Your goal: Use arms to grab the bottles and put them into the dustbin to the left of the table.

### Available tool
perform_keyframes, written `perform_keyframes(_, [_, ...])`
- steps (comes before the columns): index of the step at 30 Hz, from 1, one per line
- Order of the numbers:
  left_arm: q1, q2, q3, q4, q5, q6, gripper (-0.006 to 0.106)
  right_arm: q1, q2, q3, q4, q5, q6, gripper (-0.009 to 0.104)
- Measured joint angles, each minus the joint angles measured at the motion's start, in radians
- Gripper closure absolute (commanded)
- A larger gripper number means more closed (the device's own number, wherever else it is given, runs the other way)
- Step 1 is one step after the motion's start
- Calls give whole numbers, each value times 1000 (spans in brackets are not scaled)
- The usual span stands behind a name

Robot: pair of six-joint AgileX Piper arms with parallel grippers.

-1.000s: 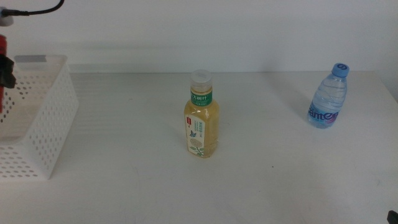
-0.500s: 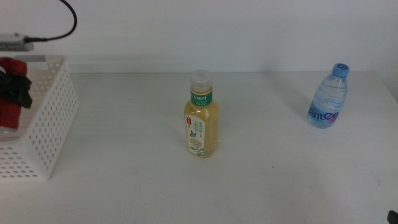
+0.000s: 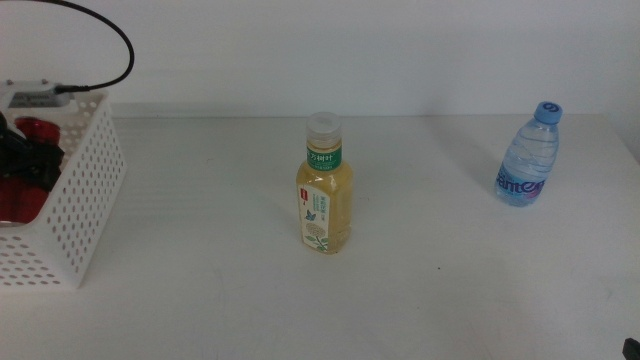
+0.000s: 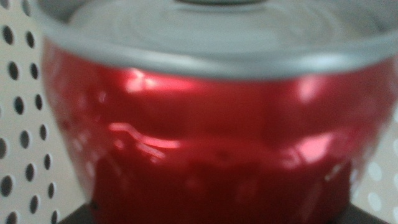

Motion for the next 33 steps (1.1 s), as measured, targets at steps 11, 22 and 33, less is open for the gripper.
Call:
perform_keyframes(11, [0, 19, -8, -2, 2, -2, 10, 0, 0, 0, 0, 0, 0, 30])
perform_keyframes(22, [-2, -57, -9, 9, 4, -88, 10, 0, 0, 0, 0, 0, 0, 30])
perform_keyframes(33, [-180, -358, 70, 131, 0, -304, 17, 0, 0, 0, 0, 0, 0, 30])
